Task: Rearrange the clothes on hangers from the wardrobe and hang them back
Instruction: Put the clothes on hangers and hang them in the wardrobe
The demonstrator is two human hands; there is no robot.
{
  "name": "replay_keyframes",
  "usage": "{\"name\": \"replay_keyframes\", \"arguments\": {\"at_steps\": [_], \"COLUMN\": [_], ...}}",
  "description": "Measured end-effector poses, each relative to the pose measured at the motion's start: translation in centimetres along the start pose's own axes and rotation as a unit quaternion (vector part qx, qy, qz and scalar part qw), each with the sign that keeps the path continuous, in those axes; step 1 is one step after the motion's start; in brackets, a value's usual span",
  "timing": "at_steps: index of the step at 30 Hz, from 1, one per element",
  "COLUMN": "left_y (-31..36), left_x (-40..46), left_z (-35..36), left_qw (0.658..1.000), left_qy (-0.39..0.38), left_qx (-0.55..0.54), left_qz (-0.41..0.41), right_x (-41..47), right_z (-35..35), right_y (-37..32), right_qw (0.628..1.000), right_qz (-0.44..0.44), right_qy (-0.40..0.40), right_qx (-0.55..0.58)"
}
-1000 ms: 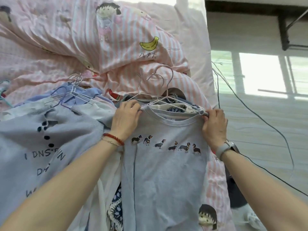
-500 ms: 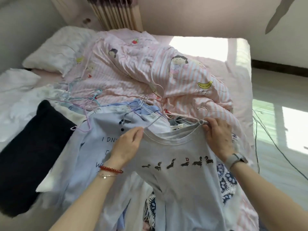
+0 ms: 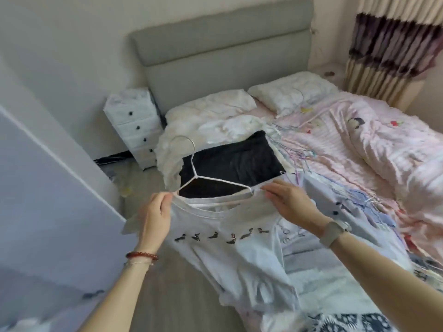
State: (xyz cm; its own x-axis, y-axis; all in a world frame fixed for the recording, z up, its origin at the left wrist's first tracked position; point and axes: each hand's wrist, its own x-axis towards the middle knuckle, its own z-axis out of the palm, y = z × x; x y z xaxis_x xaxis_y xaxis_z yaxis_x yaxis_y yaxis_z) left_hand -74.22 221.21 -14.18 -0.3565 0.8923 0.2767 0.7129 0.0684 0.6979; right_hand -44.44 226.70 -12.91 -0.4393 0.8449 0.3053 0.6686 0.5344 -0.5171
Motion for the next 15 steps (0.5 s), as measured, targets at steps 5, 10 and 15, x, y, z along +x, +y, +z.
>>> {"name": "replay_keyframes", "arguments": {"at_steps": [5, 10, 15], "left_y": [-8.5, -14.5, -19.6], "left_x": [-1.4, -3.6, -6.4], "left_z": [-11.8, -22.6, -33.3], "left_qw": [0.988, 0.957, 0.897], "left_qy": [0.13, 0.256, 0.374], "left_qx": [0.053, 0.093, 0.184], "left_qz": [-0.067, -0.099, -0.149], "right_x": [7.6, 12.8, 14.9], "right_z": [5.4, 11.3, 17.3], "right_y": [-10.6, -21.5, -33.8], "right_qw": [0.986, 0.956, 0.921], "right_qz": [-0.151, -0.269, -0.365], "right_qy": [-0.065, -0.108, -0.081], "right_qx": [0.028, 0.048, 0.111]}}
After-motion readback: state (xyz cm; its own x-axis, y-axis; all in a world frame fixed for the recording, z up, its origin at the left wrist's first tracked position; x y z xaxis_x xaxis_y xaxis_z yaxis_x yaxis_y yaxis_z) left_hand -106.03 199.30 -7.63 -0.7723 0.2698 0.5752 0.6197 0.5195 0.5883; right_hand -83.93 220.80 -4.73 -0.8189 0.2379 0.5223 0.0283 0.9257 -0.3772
